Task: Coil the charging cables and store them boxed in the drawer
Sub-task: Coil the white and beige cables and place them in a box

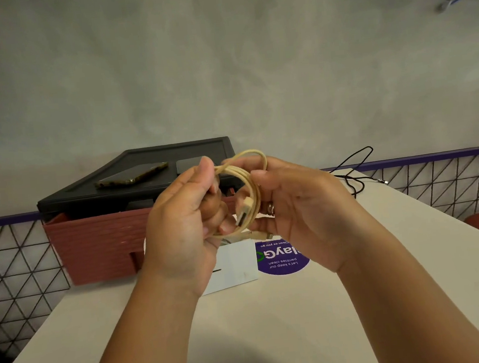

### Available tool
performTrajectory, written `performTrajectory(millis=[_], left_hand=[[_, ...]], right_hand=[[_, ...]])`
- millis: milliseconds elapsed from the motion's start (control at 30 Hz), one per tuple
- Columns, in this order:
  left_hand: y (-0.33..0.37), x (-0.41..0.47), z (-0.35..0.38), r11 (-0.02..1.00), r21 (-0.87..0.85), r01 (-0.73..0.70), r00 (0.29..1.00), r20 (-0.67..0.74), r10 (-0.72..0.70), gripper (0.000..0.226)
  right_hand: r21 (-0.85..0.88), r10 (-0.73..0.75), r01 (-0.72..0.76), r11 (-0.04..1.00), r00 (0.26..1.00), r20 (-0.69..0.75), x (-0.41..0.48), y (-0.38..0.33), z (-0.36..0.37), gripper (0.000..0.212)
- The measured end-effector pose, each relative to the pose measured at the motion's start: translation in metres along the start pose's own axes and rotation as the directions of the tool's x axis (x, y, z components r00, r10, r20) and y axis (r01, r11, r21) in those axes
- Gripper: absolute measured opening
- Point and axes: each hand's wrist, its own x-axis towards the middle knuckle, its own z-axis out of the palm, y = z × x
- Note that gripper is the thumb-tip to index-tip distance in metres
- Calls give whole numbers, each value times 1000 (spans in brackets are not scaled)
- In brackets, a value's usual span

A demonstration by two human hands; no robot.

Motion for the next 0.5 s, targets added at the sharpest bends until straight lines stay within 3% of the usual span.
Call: performTrajectory(millis=[100,233,367,500], left_hand=[[-2,-1,3,992,118,-49,999,-12,50,31],[-5,-3,6,979,193,-67,997,-22,73,47],[-3,0,1,965,243,-100,993,-29,110,40],[-2,0,-1,950,285,-125,988,-49,145,42]], right_hand=[[-38,-10,10,999,1000,4,0,1,4,29],[-218,-39,23,976,997,-67,2,5,7,42],[-392,-78,43,919,994,-74,1,5,5,32],[-541,-72,10,841,993,-93,0,2,5,36]])
